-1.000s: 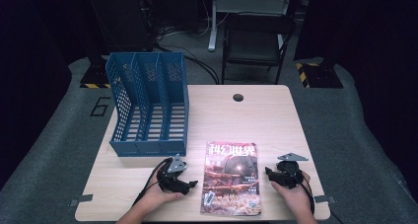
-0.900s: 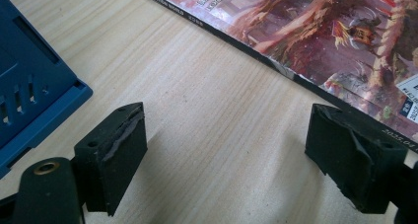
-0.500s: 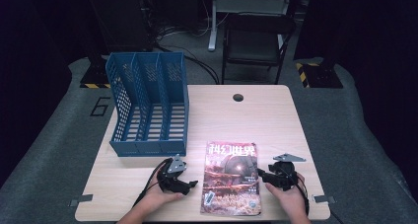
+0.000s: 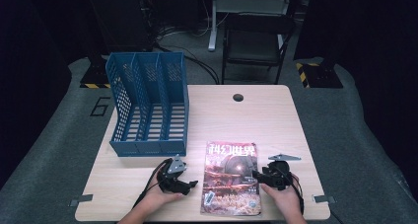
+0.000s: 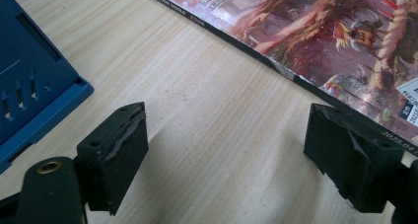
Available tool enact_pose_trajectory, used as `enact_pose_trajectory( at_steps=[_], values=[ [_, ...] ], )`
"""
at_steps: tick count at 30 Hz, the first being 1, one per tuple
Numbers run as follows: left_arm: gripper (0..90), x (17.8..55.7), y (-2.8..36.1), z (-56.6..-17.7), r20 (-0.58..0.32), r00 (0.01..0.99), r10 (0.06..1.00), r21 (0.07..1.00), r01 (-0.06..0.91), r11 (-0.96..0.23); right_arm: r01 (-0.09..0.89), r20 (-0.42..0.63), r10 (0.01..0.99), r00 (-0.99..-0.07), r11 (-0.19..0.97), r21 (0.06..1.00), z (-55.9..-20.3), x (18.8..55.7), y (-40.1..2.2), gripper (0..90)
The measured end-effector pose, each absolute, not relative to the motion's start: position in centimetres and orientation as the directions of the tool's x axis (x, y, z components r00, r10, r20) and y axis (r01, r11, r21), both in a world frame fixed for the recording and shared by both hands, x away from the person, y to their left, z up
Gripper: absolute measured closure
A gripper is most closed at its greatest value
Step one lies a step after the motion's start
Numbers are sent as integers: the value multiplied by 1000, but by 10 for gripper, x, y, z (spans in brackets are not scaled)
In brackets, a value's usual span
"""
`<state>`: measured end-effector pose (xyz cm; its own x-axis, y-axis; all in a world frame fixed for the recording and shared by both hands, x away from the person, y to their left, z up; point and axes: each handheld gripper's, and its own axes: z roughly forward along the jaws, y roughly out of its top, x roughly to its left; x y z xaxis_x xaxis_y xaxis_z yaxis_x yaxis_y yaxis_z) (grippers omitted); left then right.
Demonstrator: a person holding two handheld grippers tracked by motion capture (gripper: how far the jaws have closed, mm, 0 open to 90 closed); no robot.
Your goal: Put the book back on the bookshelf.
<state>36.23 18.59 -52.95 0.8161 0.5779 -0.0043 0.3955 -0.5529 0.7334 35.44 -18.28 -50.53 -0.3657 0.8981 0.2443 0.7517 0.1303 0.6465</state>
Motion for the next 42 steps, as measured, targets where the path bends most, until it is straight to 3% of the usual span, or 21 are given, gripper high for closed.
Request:
enact_pose_trajectory(
  at_steps=[22,27,33,42],
  values=[
    [170,358,183,-530,-19,806,591,739,409,-535,781,291,883,-367,123,612,-510,359,-172,448],
    [248,356,178,-526,-11,802,598,720,421,-551,785,295,886,-359,116,608,-510,359,-171,445],
    [295,354,166,-521,-97,786,611,713,483,-508,788,309,882,-357,108,606,-510,360,-172,435],
    [314,349,144,-521,-126,798,589,717,484,-502,791,317,877,-360,106,603,-510,360,-172,438]
  ],
)
